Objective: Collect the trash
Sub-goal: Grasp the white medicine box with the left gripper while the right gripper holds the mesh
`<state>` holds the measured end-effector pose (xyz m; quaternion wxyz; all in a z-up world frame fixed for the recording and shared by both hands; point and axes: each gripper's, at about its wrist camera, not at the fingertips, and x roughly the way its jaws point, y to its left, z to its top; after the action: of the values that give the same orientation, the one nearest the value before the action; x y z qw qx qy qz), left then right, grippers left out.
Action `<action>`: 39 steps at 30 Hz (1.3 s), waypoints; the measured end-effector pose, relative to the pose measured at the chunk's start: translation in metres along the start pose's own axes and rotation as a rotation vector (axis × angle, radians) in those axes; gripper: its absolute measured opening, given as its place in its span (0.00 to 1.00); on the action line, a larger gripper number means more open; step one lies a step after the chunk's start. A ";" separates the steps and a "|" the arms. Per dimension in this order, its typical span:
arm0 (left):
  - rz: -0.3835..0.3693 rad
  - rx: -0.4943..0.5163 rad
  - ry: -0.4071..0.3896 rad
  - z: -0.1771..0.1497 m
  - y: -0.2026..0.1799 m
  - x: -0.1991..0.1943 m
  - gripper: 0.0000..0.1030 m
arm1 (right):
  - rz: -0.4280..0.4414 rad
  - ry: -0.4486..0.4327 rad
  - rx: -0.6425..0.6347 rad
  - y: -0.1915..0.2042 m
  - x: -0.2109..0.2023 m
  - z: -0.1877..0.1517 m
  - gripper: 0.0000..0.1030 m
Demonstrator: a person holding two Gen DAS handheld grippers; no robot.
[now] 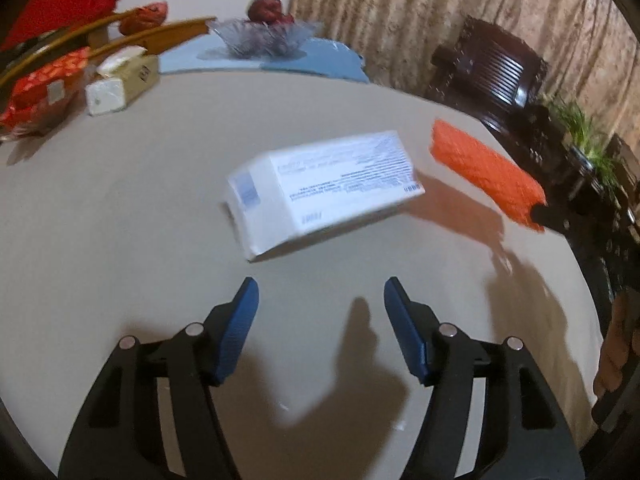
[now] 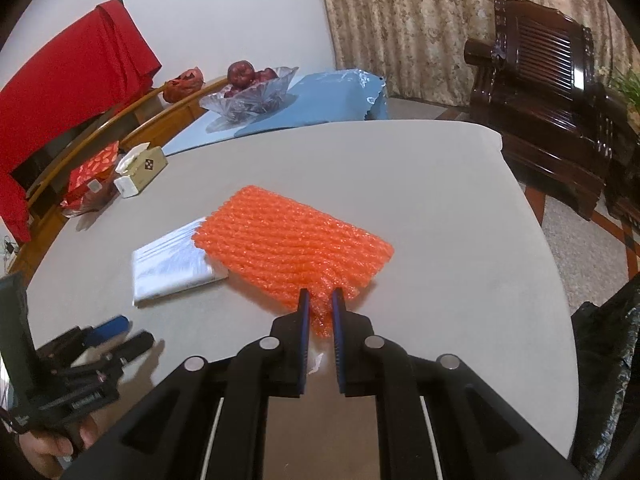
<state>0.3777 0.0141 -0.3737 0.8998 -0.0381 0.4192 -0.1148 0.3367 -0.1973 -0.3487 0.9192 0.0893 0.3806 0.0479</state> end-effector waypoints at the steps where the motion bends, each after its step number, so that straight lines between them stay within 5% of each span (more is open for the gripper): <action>1: 0.000 -0.007 -0.011 0.002 0.002 -0.002 0.71 | 0.001 0.001 -0.001 -0.001 0.000 0.000 0.11; 10: 0.042 -0.039 -0.065 0.042 0.016 0.009 0.87 | -0.003 0.011 0.002 -0.004 0.005 -0.002 0.11; 15: 0.059 -0.019 -0.037 0.057 0.015 0.033 0.86 | -0.004 0.024 -0.003 -0.003 0.009 -0.006 0.11; 22: -0.036 -0.040 -0.013 0.046 0.010 0.033 0.60 | -0.003 0.024 -0.004 -0.004 0.008 -0.007 0.11; 29: -0.057 0.013 0.027 0.022 -0.003 0.034 0.54 | -0.012 0.014 0.010 -0.013 0.001 -0.007 0.11; 31: -0.075 0.016 0.025 0.022 -0.004 0.034 0.32 | -0.016 0.015 0.018 -0.017 -0.001 -0.008 0.11; 34: -0.085 -0.008 0.025 0.025 -0.001 0.037 0.16 | -0.021 0.014 0.021 -0.021 -0.006 -0.011 0.11; 39: -0.123 -0.005 0.033 0.022 -0.007 0.038 0.00 | -0.023 0.011 0.021 -0.024 -0.011 -0.013 0.11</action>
<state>0.4175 -0.0021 -0.3870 0.8839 -0.0642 0.4312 -0.1694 0.3204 -0.2210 -0.3555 0.9166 0.0943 0.3871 0.0339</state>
